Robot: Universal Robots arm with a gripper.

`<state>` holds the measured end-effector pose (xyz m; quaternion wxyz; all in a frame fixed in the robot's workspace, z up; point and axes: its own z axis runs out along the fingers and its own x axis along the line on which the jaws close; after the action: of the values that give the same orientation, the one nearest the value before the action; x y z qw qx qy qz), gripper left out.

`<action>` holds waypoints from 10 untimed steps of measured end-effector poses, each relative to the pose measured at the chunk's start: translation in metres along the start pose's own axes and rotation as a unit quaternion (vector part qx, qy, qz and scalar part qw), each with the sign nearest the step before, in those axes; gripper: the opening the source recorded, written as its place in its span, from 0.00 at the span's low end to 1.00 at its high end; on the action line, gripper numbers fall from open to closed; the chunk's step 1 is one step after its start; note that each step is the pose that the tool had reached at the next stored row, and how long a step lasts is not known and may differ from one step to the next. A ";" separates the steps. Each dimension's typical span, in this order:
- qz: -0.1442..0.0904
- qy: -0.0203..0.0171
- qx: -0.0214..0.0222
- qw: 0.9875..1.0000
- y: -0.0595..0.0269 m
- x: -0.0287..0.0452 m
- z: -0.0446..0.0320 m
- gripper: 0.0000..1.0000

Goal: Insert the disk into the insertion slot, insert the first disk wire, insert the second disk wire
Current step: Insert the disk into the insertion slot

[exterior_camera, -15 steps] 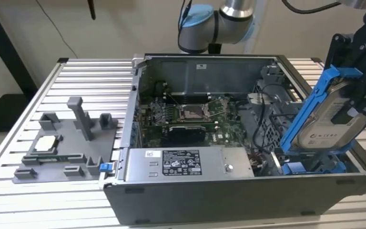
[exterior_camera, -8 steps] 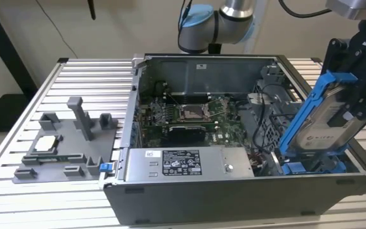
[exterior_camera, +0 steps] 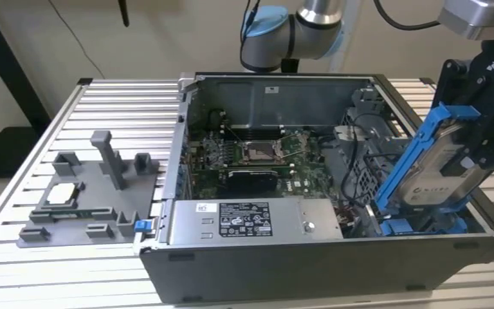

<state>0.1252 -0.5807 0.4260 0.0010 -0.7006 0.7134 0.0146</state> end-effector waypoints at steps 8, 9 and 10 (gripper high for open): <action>0.000 -0.009 0.000 1.000 -0.0016 0.0001 0.0060 1.00; 0.000 -0.009 0.000 1.000 -0.0018 0.0001 0.0068 1.00; 0.000 -0.009 0.000 1.000 -0.0021 0.0001 0.0074 1.00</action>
<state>0.1272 -0.5807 0.4186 0.0076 -0.7006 0.7132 0.0210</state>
